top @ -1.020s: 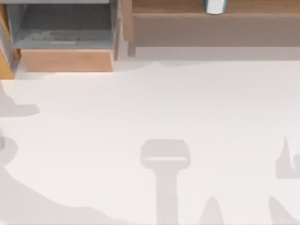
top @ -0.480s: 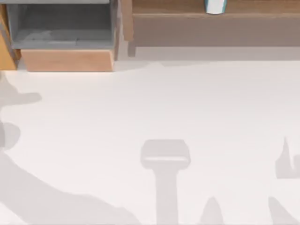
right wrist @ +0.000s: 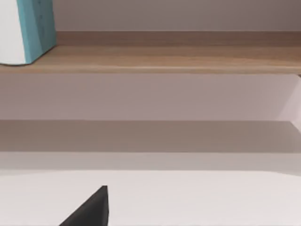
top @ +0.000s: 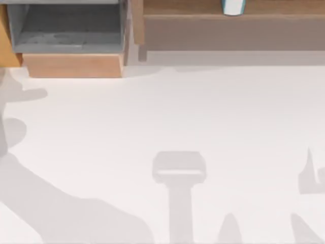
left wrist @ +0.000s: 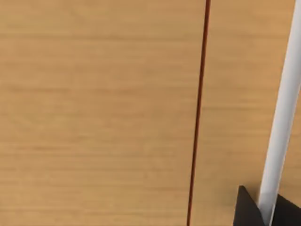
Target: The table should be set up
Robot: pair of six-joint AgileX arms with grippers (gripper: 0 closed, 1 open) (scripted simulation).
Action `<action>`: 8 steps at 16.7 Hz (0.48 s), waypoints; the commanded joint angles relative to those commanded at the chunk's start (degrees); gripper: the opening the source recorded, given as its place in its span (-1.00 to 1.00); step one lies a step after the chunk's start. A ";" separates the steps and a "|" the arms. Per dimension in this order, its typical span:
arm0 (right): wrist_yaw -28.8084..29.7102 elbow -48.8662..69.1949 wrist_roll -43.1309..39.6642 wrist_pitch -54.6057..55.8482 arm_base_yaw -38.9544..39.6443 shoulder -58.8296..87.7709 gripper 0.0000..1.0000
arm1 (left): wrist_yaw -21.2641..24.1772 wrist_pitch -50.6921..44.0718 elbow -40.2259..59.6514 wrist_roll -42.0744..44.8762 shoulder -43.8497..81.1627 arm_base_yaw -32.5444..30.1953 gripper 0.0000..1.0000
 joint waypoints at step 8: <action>0.00 0.00 0.00 0.00 0.00 0.00 1.00 | 0.00 0.00 0.00 0.00 0.00 0.00 -0.10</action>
